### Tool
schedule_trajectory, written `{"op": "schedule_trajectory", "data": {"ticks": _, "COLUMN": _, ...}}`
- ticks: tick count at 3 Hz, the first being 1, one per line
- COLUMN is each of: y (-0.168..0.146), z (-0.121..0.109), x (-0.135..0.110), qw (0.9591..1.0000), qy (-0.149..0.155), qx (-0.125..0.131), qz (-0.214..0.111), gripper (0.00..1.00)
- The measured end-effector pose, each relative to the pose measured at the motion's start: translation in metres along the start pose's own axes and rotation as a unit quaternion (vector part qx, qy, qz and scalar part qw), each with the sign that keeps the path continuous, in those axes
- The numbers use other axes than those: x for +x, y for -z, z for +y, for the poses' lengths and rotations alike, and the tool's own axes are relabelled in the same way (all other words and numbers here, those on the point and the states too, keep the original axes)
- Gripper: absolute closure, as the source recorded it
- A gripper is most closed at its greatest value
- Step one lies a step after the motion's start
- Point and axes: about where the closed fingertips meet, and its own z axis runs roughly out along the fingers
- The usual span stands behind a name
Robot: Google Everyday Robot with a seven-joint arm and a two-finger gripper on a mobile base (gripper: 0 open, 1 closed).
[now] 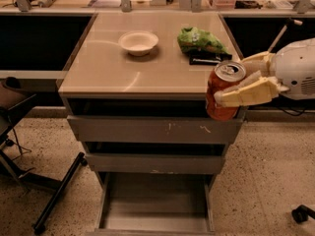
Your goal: Place coke can into bottom drawer
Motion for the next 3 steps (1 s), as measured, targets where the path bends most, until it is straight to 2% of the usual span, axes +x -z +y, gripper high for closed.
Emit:
{"op": "schedule_trajectory", "data": {"ticks": 1, "y": -0.012, "z": 0.008, "x": 0.03, "qw": 0.9999, "qy": -0.012, "qx": 0.005, "qz": 0.0, "gripper": 1.0}}
{"op": "schedule_trajectory", "data": {"ticks": 2, "y": -0.039, "z": 0.022, "x": 0.097, "qw": 0.9988, "qy": -0.036, "qx": 0.031, "qz": -0.013, "gripper": 1.0}}
{"op": "schedule_trajectory", "data": {"ticks": 3, "y": -0.079, "z": 0.043, "x": 0.18, "qw": 0.9946, "qy": -0.084, "qx": 0.049, "qz": -0.037, "gripper": 1.0}}
